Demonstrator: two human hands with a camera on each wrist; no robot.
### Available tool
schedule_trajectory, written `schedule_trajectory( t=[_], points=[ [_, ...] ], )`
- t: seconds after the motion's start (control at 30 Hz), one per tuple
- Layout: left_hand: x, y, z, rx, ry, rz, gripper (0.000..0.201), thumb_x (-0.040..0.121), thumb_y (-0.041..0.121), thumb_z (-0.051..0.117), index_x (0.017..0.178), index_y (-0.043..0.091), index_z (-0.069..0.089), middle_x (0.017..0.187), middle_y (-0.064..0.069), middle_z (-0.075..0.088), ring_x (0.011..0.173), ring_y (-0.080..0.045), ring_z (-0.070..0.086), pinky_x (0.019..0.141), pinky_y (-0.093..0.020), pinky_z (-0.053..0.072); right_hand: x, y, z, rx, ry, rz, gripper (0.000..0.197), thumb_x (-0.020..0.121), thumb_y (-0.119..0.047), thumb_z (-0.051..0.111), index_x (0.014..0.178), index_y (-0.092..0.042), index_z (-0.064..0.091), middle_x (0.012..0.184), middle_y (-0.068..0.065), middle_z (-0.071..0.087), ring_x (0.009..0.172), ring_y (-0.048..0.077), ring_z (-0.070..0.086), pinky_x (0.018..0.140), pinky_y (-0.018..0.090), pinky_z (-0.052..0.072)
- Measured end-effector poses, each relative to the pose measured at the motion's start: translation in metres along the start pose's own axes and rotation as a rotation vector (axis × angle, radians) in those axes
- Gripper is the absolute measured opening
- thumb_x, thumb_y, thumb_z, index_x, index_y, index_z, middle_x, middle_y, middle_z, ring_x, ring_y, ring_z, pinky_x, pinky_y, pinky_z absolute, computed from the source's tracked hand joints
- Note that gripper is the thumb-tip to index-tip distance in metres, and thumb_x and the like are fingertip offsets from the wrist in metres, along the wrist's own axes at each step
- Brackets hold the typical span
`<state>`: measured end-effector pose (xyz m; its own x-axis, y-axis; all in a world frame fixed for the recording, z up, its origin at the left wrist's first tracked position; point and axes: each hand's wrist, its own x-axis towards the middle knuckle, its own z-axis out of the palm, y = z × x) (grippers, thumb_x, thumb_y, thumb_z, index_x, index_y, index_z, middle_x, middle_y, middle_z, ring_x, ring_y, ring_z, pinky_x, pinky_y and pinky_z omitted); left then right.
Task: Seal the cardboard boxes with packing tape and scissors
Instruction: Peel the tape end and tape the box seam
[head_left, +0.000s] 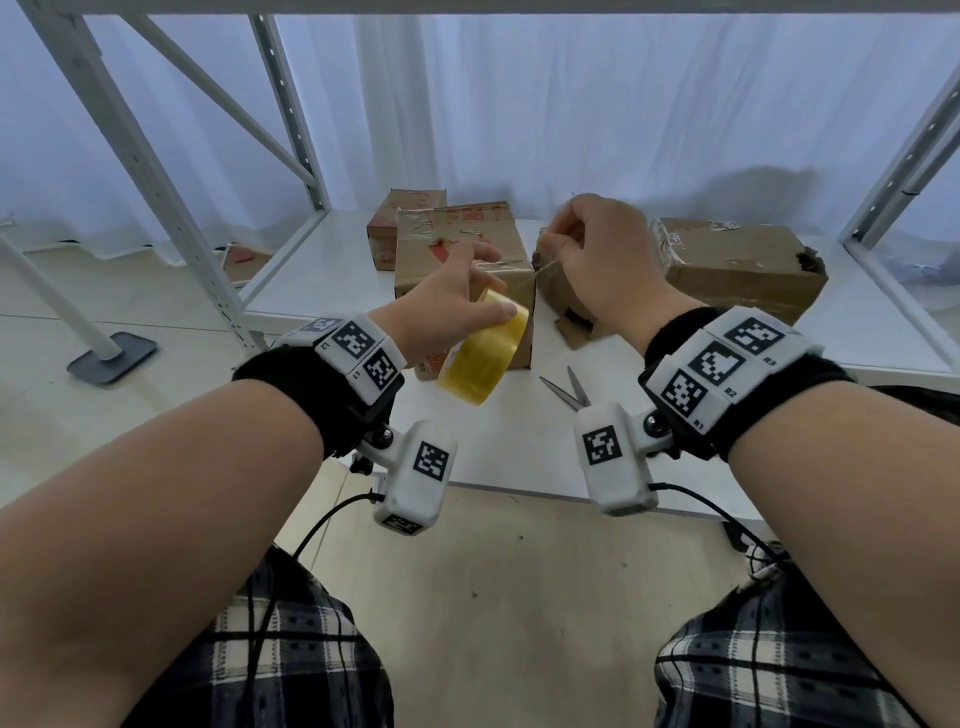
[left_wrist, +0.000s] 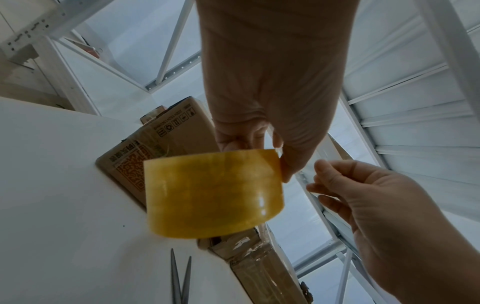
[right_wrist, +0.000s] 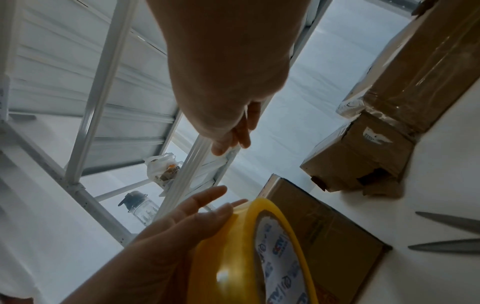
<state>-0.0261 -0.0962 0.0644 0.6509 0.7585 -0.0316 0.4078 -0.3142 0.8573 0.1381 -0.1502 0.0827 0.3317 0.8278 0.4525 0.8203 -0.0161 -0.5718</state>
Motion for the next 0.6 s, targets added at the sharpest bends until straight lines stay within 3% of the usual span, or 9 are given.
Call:
schedule_trajectory(
  t=[0.1, 0.23, 0.4, 0.53, 0.6],
  points=[
    [0.001, 0.002, 0.001, -0.012, 0.029, -0.004, 0.052, 0.089, 0.022, 0.066, 0.131, 0.026, 0.036, 0.111, 0.008, 0.053, 0.095, -0.011, 0.056, 0.073, -0.024, 0.049, 0.000, 0.002, -0.004, -0.024, 0.029, 0.039, 0.006, 0.089, -0.022, 0.064, 0.085, -0.017, 0.062, 0.084, -0.002, 0.061, 0.094, 0.023, 0.059, 0.085, 0.037, 0.047],
    [0.003, 0.001, -0.001, -0.002, 0.059, -0.040, 0.052, 0.089, 0.020, 0.066, 0.132, 0.021, 0.036, 0.114, 0.003, 0.052, 0.095, -0.013, 0.055, 0.068, -0.025, 0.049, -0.005, -0.009, -0.004, -0.149, -0.006, -0.083, 0.014, 0.092, -0.023, 0.061, 0.094, -0.011, 0.067, 0.095, 0.003, 0.067, 0.101, 0.024, 0.056, 0.091, 0.034, 0.039],
    [0.005, -0.002, -0.005, 0.003, 0.063, -0.079, 0.050, 0.088, 0.019, 0.067, 0.129, 0.019, 0.039, 0.119, 0.000, 0.053, 0.093, -0.012, 0.056, 0.078, -0.034, 0.055, -0.010, -0.020, 0.000, -0.238, -0.096, -0.208, 0.015, 0.095, -0.025, 0.056, 0.100, -0.012, 0.062, 0.105, 0.005, 0.062, 0.097, 0.023, 0.057, 0.082, 0.033, 0.041],
    [0.008, -0.002, -0.003, 0.036, 0.071, -0.090, 0.050, 0.088, 0.019, 0.067, 0.130, 0.017, 0.039, 0.116, 0.001, 0.051, 0.089, -0.009, 0.054, 0.073, -0.030, 0.055, -0.012, -0.022, 0.002, -0.205, -0.111, -0.192, 0.014, 0.096, -0.022, 0.056, 0.101, -0.011, 0.062, 0.095, -0.002, 0.051, 0.085, 0.014, 0.048, 0.081, 0.031, 0.043],
    [0.008, -0.004, 0.000, 0.067, 0.069, -0.094, 0.049, 0.088, 0.020, 0.067, 0.128, 0.017, 0.040, 0.116, 0.001, 0.051, 0.095, -0.013, 0.054, 0.078, -0.030, 0.053, -0.013, -0.023, 0.005, -0.199, -0.113, -0.190, 0.013, 0.095, -0.021, 0.056, 0.100, -0.010, 0.062, 0.092, -0.004, 0.046, 0.085, 0.013, 0.046, 0.082, 0.031, 0.043]
  ],
)
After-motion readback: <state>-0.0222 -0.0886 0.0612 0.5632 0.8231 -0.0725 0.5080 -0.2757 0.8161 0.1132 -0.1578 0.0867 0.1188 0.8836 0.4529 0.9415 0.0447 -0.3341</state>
